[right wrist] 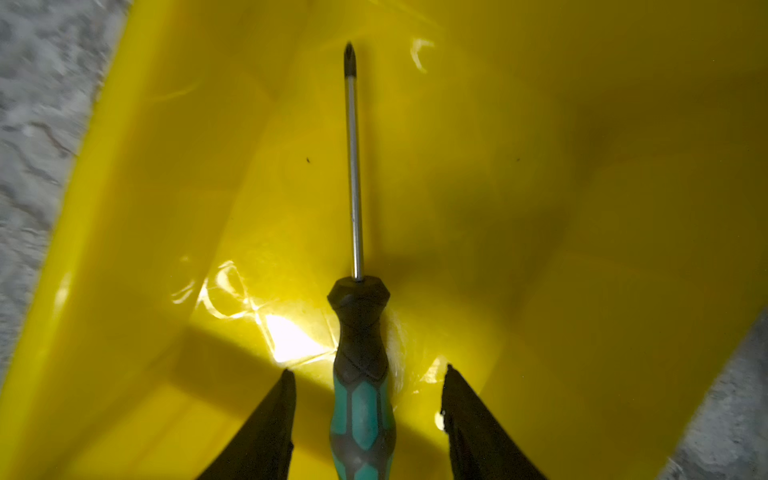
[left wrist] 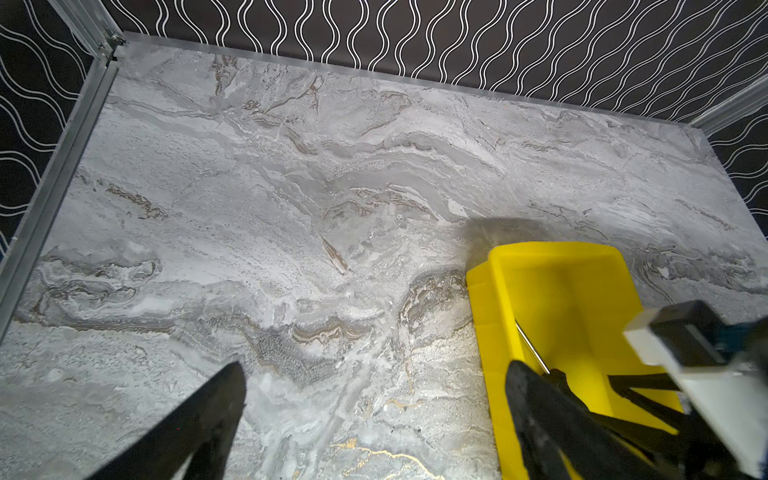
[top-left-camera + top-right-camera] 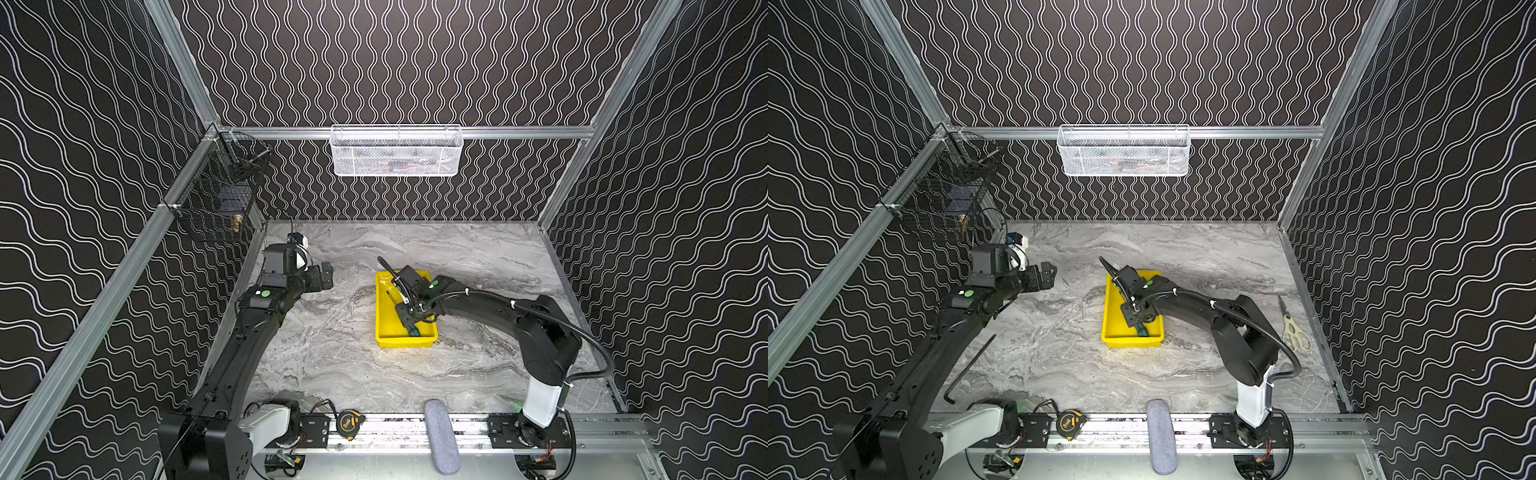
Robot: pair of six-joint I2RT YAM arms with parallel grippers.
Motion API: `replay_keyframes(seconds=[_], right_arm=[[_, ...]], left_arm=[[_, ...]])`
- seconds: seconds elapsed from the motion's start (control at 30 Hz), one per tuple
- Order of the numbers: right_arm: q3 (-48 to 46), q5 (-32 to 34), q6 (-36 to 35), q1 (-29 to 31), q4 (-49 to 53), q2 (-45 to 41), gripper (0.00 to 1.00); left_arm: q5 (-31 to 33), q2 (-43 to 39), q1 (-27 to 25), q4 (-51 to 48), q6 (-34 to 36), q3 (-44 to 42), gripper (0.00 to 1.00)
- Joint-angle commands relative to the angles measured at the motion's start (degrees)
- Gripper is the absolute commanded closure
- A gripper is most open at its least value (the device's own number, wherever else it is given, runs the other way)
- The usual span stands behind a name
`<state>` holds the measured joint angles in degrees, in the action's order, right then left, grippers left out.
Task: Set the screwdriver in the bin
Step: 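Lower the screwdriver into the bin and open the right gripper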
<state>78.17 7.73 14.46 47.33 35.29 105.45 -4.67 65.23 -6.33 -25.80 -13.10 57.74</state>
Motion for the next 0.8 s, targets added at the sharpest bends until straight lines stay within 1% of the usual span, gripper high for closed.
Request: replay_keyframes(seconds=[0.0,0.17,0.33,0.47,0.63,0.67,0.77], right_arm=[[1.0,-1.2,0.1,-0.5,0.6,-2.4,0.41],[0.4,-0.5,-1.2,-2.0,-0.4,-6.5,0.39],[-0.8,-3.0,-2.5,-4.4,-1.8,-10.6,0.38],[-3.6,-5.7,-2.4,-6.4,-5.6,-15.1,0.36],[-4.5,-6.5,-2.9,-8.1,-6.7,-19.1,0.33],[-4.7,-8.0,-2.9,-8.9,-7.0,-19.9,0.31],[-6.5,-16.1,-1.8,-12.6,-10.1,-22.7,0.28]], left_arm=[[0.3,0.0,0.0,0.3,0.6,0.1,0.01],[0.3,-0.2,0.0,0.3,0.5,0.1,0.01],[0.2,-0.2,0.0,0.4,0.5,0.0,0.01],[0.0,-0.1,0.1,0.5,0.4,0.0,0.01],[0.1,0.2,0.0,0.6,0.4,0.0,0.01],[0.2,0.2,0.0,0.5,0.4,0.0,0.01],[0.2,0.2,0.0,0.6,0.4,0.0,0.01]])
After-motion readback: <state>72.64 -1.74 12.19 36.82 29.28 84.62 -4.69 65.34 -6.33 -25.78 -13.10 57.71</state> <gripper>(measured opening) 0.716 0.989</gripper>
